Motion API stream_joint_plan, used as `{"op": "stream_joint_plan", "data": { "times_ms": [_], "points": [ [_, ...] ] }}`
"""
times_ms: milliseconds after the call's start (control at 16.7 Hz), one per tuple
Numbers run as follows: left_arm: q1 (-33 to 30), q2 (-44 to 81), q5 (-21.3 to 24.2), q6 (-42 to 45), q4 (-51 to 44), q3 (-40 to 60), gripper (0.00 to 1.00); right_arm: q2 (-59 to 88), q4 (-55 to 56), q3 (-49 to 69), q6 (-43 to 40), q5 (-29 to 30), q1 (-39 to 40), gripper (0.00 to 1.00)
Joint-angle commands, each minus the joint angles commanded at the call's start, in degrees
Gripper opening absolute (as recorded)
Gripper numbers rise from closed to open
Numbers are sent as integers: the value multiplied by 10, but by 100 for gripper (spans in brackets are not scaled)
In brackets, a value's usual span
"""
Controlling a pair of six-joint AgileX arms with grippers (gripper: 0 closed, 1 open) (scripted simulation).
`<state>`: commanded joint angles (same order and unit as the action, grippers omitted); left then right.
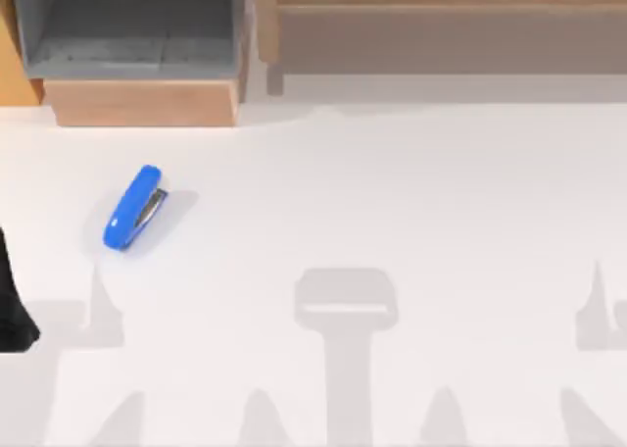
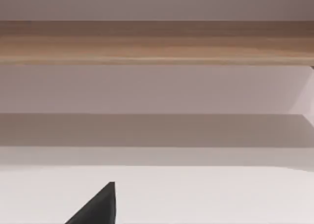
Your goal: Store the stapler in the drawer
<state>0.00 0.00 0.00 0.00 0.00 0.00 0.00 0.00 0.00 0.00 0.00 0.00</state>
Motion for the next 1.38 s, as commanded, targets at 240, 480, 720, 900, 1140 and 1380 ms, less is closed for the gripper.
{"op": "stream_joint_plan", "data": {
  "times_ms": [240, 480, 720, 900, 1140, 1380],
  "points": [
    [1, 17, 6, 11, 7, 6, 100, 0, 0, 0, 0, 0, 0, 100],
    [10, 115, 33, 76, 52, 48, 100, 0, 0, 0, 0, 0, 0, 100],
    [36, 279, 72, 188, 133, 123, 100, 0, 0, 0, 0, 0, 0, 100],
    [64, 430, 104, 294, 211, 196, 100, 0, 0, 0, 0, 0, 0, 100],
    [108, 648, 147, 448, 327, 304, 100, 0, 0, 0, 0, 0, 0, 100],
    [153, 867, 188, 604, 444, 414, 100, 0, 0, 0, 0, 0, 0, 100]
  ]
}}
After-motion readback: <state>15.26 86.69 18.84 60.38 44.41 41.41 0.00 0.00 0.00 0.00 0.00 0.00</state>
